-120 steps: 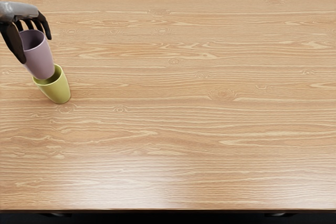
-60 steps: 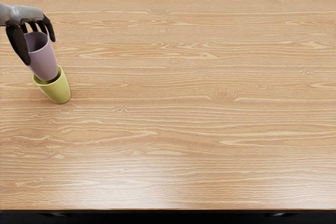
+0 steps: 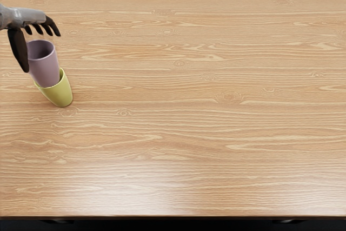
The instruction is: Pick up cup and place in cup with left hand
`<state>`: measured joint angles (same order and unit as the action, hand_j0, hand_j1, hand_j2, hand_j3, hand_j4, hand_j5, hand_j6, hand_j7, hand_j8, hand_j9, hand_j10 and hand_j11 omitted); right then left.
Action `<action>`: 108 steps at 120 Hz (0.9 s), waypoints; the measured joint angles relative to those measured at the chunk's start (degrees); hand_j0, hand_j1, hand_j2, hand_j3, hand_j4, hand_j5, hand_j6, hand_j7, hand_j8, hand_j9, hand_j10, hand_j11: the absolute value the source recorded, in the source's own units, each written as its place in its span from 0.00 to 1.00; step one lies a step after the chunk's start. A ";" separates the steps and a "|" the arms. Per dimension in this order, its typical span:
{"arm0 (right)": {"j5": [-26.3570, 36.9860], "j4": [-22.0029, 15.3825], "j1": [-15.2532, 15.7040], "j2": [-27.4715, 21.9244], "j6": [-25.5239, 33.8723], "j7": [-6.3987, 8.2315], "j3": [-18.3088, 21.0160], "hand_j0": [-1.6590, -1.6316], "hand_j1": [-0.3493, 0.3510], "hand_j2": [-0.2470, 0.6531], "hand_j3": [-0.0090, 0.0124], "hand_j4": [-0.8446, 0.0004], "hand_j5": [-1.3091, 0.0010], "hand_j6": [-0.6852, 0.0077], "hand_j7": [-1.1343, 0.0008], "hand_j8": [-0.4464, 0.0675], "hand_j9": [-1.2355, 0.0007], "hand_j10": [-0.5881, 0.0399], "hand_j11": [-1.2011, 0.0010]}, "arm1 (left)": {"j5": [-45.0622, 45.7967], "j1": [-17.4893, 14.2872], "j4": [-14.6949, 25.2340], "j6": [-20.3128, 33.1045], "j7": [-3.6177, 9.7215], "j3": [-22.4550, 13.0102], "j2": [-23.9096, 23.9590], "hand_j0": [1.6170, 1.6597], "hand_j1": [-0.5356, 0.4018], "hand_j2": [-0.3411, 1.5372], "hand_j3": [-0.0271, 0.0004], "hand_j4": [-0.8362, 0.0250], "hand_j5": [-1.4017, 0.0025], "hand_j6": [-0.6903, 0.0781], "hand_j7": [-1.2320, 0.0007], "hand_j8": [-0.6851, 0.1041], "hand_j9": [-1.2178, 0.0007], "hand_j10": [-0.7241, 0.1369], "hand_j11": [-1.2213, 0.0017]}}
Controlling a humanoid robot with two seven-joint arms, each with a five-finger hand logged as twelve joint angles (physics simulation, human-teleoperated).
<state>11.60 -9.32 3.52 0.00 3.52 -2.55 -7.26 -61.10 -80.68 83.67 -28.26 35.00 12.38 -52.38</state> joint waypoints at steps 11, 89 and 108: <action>0.00 0.00 0.00 0.00 0.00 0.00 0.03 0.04 0.04 0.27 0.42 0.97 0.98 0.95 0.97 0.82 0.97 0.90 0.97 | 0.15 0.00 0.05 0.29 0.00 0.00 -0.08 0.94 0.77 0.20 0.99 0.76 0.82 0.70 0.80 0.69 0.80 0.63 0.80; 0.00 0.00 0.04 0.00 -0.01 0.08 0.37 0.04 0.04 0.27 0.42 0.97 0.98 0.95 0.97 0.82 0.97 0.90 0.97 | 20.15 0.91 -2.48 -0.21 0.00 2.38 -1.98 0.96 0.94 0.18 0.99 0.95 0.99 0.88 0.99 0.85 0.99 0.83 0.99; 0.00 0.00 0.00 0.00 0.00 0.09 0.38 0.04 0.04 0.27 0.42 0.97 0.98 0.95 0.97 0.82 0.97 0.90 0.97 | 22.77 1.59 -2.72 -0.26 0.00 2.84 -4.27 0.96 0.94 0.18 0.99 0.96 0.99 0.88 0.99 0.85 1.00 0.83 0.99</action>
<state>11.60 -9.32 3.53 0.00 3.51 -2.46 -6.88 -38.32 -79.09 80.94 -28.52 35.00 15.22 -56.65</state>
